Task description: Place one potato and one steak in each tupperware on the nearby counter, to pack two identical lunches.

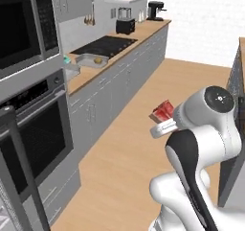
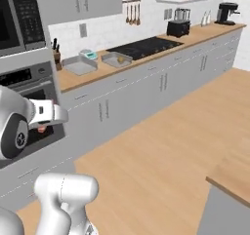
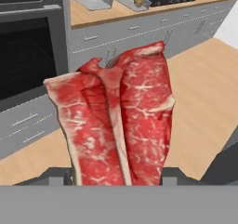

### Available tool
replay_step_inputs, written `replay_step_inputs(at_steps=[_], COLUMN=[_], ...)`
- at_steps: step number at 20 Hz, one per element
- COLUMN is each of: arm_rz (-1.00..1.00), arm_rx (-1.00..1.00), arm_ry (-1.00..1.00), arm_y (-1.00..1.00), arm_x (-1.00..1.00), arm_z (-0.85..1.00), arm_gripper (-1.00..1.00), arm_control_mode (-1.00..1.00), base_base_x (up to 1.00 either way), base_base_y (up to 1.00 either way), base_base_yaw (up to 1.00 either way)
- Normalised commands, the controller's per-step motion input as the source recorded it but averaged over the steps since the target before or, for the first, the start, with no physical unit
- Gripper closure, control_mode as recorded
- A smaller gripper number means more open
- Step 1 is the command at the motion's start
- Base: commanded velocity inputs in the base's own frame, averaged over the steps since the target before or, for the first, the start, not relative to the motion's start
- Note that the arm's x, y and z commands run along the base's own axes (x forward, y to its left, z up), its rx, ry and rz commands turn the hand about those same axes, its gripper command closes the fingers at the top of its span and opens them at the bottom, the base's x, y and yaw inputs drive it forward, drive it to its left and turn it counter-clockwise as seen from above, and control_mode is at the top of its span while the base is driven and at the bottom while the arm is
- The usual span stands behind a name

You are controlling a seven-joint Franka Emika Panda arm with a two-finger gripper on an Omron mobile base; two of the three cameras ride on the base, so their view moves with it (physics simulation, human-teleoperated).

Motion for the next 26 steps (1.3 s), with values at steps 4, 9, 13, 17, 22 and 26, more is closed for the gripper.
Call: replay_step_inputs(at_steps=[4, 9, 13, 17, 22, 26], arm_rz=[0.00, 0.00, 0.00, 0.00, 0.00, 0.00], arm_rx=[0.00, 0.00, 0.00, 0.00, 0.00, 0.00], arm_ry=[0.00, 0.00, 0.00, 0.00, 0.00, 0.00], arm_y=[0.00, 0.00, 0.00, 0.00, 0.00, 0.00], arm_x=[0.00, 0.00, 0.00, 0.00, 0.00, 0.00], arm_z=[0.00, 0.00, 0.00, 0.00, 0.00, 0.00], arm_gripper=[1.00, 1.00, 1.00, 1.00, 1.00, 1.00], arm_control_mode=[1.00, 1.00, 1.00, 1.00, 1.00, 1.00], base_base_x=[1.00, 1.00, 1.00, 1.00, 1.00, 1.00], base_base_y=[0.16, 0.01, 0.00, -0.05, -0.38, -0.73], base_base_yaw=[0.05, 0.14, 0.17, 0.25, 0.13, 0.00])
